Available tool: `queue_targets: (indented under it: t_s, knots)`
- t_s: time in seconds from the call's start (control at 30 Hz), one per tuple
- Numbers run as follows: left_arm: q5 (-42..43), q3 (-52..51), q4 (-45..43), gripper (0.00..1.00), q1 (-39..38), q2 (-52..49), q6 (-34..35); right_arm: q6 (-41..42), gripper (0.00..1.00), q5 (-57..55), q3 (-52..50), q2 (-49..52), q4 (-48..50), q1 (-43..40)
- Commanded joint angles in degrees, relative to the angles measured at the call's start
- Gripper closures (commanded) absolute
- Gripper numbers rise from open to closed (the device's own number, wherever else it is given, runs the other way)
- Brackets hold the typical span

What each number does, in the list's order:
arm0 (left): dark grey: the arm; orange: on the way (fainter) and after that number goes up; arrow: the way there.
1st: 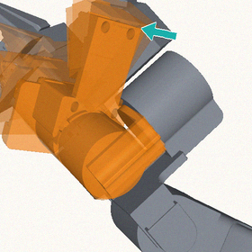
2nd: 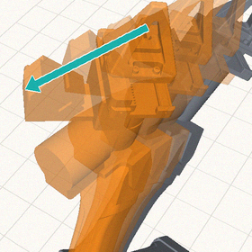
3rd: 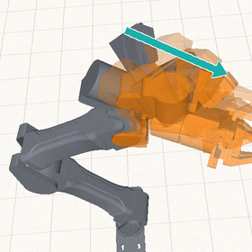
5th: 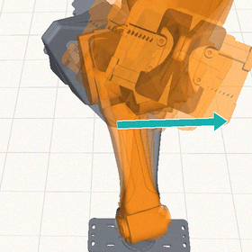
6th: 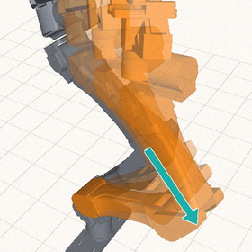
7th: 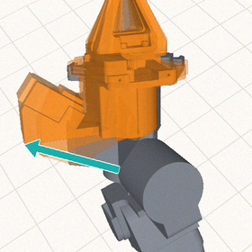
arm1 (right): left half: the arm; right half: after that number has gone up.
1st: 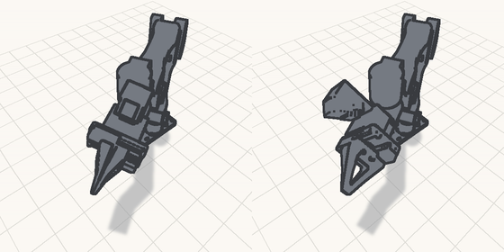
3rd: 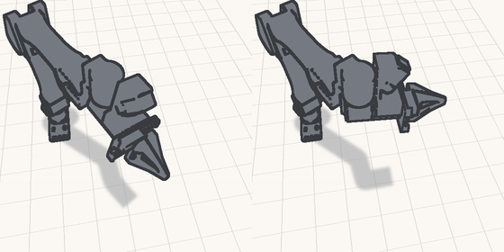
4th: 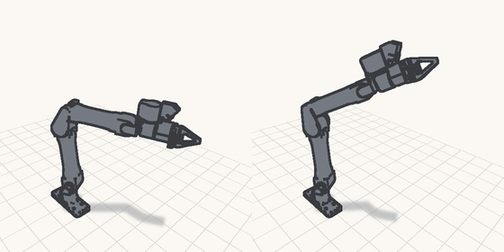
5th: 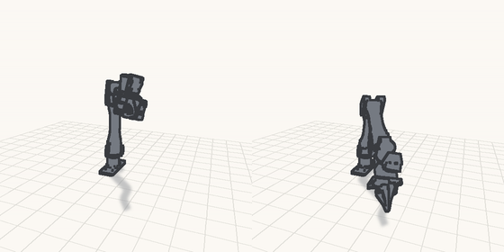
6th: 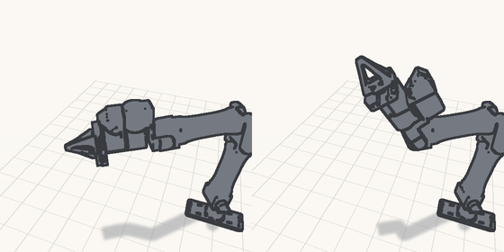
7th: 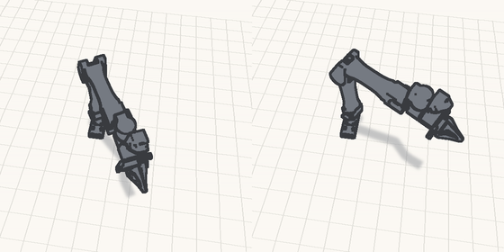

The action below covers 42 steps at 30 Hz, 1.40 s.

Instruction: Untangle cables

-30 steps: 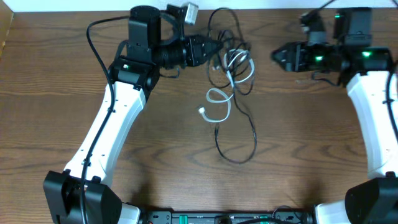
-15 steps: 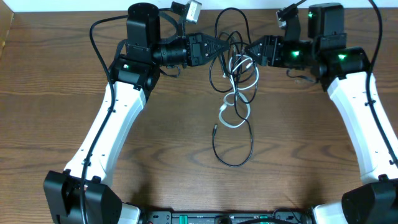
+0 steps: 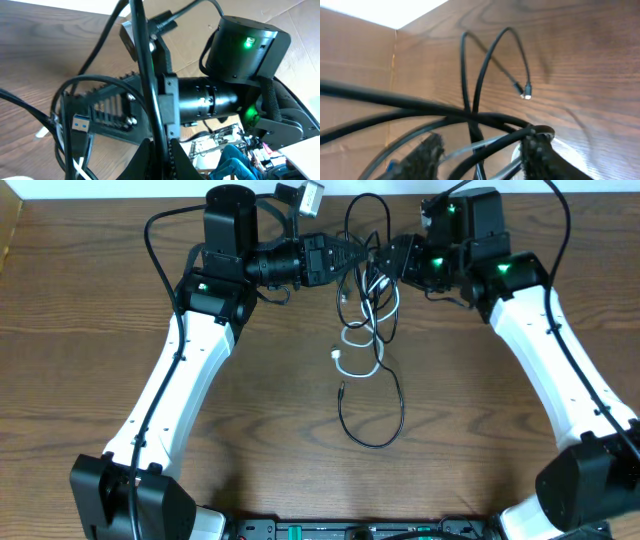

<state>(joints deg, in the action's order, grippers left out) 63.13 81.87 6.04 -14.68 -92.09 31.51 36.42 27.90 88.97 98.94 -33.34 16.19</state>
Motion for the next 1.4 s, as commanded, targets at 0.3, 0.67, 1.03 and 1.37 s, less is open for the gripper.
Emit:
queue_targets:
  t_s: [0.3,0.67,1.03,1.37]
  knots:
    - [1.7,0.5,-0.1,0.92,0.7,0.4,-2.1,3.2,0.99,-18.2,0.2,5.9,-6.9,-1.6]
    - [0.9,0.5,-20.5,0.93,9.5,0.4,17.1,-8.5,0.99,-16.5,-1.6,6.0,-12.6,-12.1]
    - [-1.0,0.5,-45.3,0.92,14.2,0.4,35.9,-13.7,0.99,-16.2,-5.3,6.0,-14.4,-17.8]
    - [-1.0,0.5,-44.9,0.92,15.6,0.4,35.7,-17.4,0.99,-26.5,-5.3,6.0,-23.1,-27.8]
